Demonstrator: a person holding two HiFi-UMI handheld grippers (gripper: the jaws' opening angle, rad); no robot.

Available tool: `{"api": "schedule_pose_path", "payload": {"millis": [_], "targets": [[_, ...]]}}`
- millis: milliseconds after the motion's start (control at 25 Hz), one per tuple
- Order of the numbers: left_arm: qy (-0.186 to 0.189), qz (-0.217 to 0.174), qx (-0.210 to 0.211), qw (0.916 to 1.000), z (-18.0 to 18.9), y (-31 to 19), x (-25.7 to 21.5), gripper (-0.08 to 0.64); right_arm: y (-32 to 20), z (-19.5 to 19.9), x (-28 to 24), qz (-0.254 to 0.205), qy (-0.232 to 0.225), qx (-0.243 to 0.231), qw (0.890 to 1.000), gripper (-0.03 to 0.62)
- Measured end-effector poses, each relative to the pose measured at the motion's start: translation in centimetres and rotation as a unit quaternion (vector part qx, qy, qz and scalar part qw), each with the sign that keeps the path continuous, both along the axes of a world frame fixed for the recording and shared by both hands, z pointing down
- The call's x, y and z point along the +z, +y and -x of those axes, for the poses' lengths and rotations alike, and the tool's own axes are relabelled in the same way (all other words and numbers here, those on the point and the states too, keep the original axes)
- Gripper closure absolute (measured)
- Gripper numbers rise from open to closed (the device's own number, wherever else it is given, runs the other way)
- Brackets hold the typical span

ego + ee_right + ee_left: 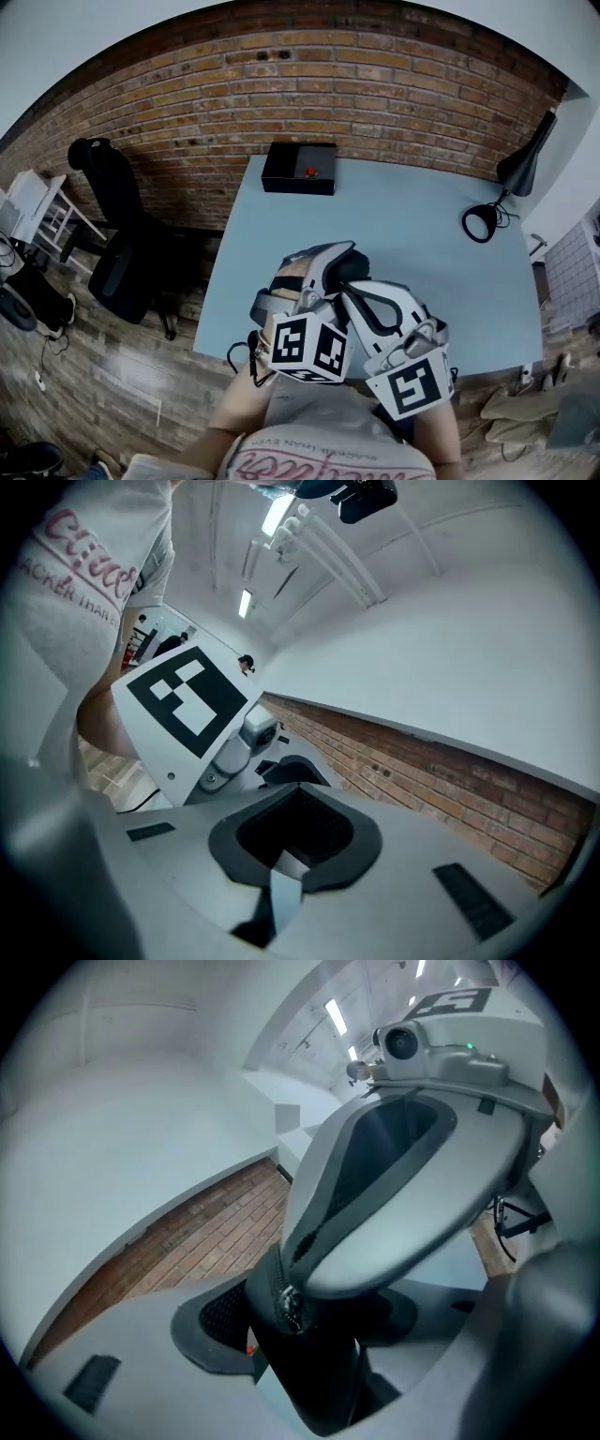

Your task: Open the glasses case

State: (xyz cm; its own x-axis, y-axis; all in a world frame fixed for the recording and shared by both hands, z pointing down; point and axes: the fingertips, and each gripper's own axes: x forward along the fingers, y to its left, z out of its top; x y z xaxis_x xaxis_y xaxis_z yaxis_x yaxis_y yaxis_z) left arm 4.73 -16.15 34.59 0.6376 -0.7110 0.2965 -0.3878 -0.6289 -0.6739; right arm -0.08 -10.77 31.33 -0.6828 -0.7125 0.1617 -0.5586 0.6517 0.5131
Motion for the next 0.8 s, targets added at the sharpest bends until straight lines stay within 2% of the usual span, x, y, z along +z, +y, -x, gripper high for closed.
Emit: {"api": "schedule_pose_path", "payload": {"millis": [120,320,800], "targets": [[0.003,0.015,-0.006,0.9999,0.2,-0.1,0.5,0.281,-0.3,-0.4,-0.1,-0.008,0.005,0.018,1.000,0.574],[0.010,0.011,0.001,0.9999,0.3,0.1,0.4,0.281,-0.5,-1.0,-0.8,-0.013,-0.009,0.026,1.000,0.574],[0.065,0.019,0.074,0.9950,0.3,1.7,-1.1,0.284,-2.0,-3.7,-2.1,0.022,-0.104,0.050,0.993,0.574]]}}
